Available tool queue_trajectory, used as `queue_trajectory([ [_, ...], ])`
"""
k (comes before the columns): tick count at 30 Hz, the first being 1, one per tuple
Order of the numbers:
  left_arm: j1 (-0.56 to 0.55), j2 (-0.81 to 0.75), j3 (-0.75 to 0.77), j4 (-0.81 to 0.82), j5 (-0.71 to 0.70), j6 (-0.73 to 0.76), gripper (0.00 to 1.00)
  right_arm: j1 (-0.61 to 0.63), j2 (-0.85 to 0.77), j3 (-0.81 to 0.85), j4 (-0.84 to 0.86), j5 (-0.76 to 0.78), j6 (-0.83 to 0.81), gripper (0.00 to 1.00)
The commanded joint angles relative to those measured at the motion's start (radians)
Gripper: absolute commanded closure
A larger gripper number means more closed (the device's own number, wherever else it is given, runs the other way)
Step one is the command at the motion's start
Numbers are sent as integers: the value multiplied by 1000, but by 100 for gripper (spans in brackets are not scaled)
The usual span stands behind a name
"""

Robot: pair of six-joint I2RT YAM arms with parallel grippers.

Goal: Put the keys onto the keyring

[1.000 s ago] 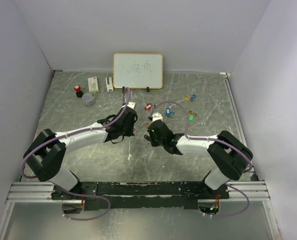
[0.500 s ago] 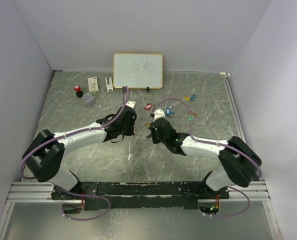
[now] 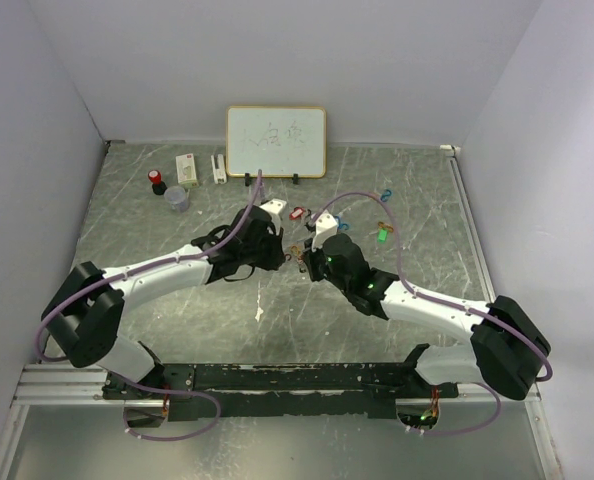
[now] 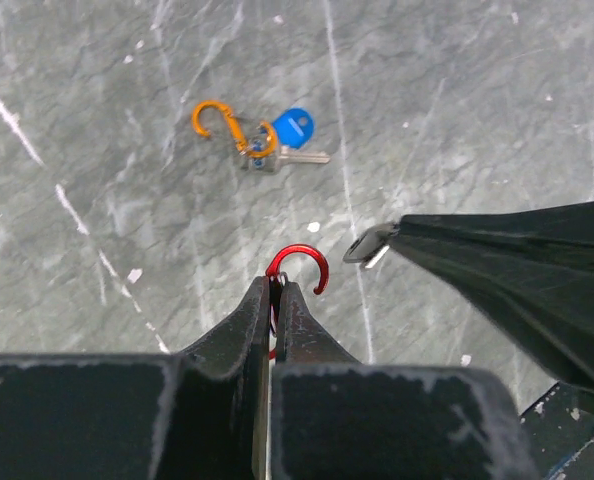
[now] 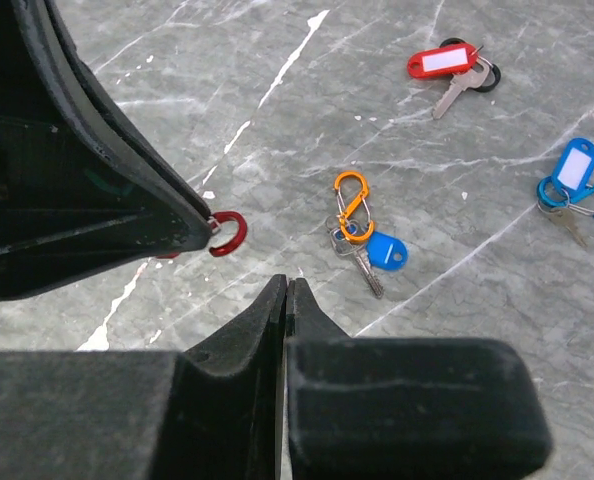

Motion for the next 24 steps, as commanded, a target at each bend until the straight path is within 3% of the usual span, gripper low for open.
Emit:
queue_trajectory([
  [1,-19,16,59,39,57,34,93,4,-9,7,34,-24,-29,100],
  [24,-36,73,122,19,54,28,93,8,-24,-6,57,-82,-34,100],
])
